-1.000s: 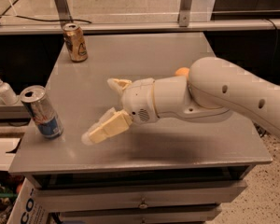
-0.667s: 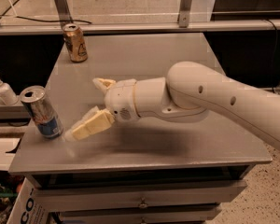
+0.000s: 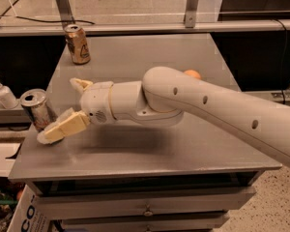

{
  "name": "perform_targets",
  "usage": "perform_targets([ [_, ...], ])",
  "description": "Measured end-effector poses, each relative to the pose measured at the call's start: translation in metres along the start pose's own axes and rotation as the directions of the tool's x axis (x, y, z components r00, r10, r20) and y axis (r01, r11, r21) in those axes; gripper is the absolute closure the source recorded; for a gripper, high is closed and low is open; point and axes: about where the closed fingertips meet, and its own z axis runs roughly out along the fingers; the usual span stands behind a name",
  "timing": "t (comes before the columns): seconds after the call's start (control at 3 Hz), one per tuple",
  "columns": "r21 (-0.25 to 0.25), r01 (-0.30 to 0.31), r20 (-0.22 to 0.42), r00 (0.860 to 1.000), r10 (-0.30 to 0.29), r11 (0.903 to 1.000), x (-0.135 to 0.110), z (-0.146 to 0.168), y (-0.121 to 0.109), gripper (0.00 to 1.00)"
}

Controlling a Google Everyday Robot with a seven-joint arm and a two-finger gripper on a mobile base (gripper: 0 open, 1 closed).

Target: Pick redbull can

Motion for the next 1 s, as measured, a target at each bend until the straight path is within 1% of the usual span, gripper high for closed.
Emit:
perform_targets([
  [0.33,-0.021,0.004,0.052,0.999,-0.003,0.9998,-0.012,0.017,0.007,0.0],
  [0.67,-0.04,0.001,0.088,0.996,0.002,0.9992,-0.021,0.029,0.017,0.0],
  [1.0,-0.048,0.0,0.107,0.994,0.006,0.9989,-0.023,0.032,0.023,0.16],
])
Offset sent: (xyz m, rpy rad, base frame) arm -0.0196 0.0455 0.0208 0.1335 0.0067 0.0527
